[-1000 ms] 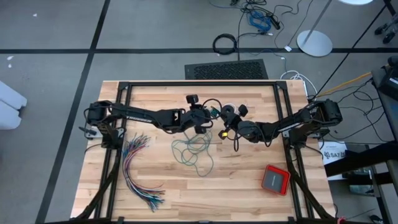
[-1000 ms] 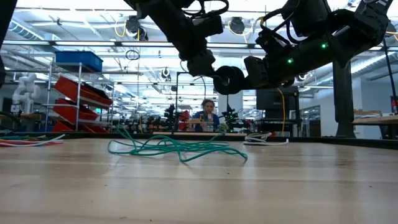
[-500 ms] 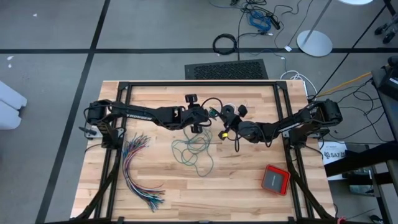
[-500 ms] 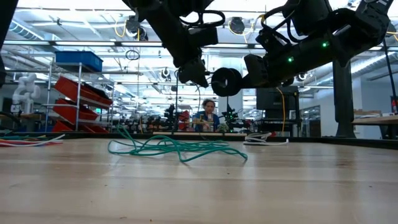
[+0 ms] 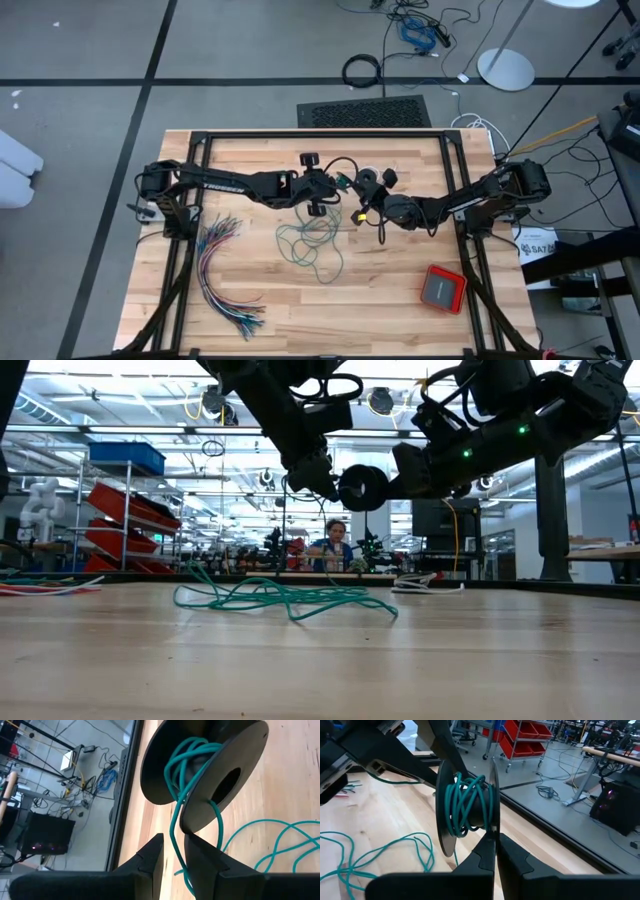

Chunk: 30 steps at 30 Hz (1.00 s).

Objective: Coil cords
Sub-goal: Coil the green wire onto the spool

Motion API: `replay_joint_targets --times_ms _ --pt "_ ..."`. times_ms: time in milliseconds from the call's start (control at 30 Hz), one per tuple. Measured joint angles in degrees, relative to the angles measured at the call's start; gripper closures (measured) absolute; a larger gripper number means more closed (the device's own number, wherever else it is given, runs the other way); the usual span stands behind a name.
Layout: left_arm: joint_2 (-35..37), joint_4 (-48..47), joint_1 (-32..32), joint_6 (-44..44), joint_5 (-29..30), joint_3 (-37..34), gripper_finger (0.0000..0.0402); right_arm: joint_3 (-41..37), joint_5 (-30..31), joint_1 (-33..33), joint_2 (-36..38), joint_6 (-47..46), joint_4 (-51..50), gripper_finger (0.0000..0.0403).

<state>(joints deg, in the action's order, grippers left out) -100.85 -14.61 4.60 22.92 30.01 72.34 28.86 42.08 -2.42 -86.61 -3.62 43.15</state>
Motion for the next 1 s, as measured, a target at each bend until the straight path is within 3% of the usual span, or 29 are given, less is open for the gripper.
replay_joint_targets --times_ms 333,633,1000 --pt "0.6 -0.3 0.0 0.2 -0.7 0.1 0.0317 0.0 1.3 0.4 0.0 -2.6 -4.9 0.0403" --pt "0.8 -0.9 0.0 -1.6 -13.9 0.1 0.0317 0.0 -2.2 1.7 0.0 -7.4 -11.8 0.0403" --pt "0.8 -1.4 3.2 -2.8 -10.7 0.1 0.0317 0.0 -6.3 2.1 0.0 -11.6 -19.1 0.0403"
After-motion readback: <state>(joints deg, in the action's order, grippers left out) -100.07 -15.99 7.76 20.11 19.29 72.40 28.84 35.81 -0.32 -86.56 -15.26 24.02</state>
